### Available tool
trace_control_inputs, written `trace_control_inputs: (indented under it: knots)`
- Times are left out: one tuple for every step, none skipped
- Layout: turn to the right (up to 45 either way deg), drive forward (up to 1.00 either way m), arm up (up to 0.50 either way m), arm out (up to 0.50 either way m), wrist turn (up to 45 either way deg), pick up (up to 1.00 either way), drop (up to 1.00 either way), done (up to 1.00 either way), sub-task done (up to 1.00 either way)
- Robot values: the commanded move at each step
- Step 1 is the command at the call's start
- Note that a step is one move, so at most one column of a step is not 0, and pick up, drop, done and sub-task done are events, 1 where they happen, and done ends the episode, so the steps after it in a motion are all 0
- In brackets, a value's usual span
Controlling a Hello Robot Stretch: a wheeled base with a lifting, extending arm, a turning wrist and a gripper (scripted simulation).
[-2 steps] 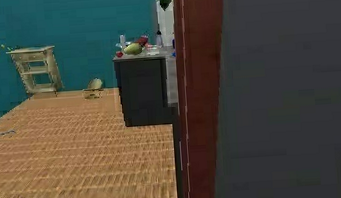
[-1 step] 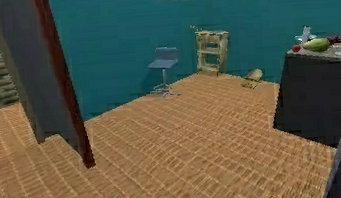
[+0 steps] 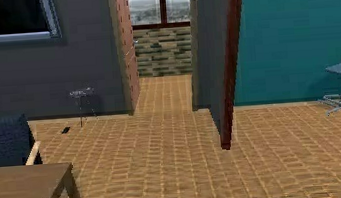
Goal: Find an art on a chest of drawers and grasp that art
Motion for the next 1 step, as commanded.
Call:
trace_control_inputs:
  knots:
    - [0.0,1.0,0.0,0.0,0.0,0.0,0.0,0.0,0.0]
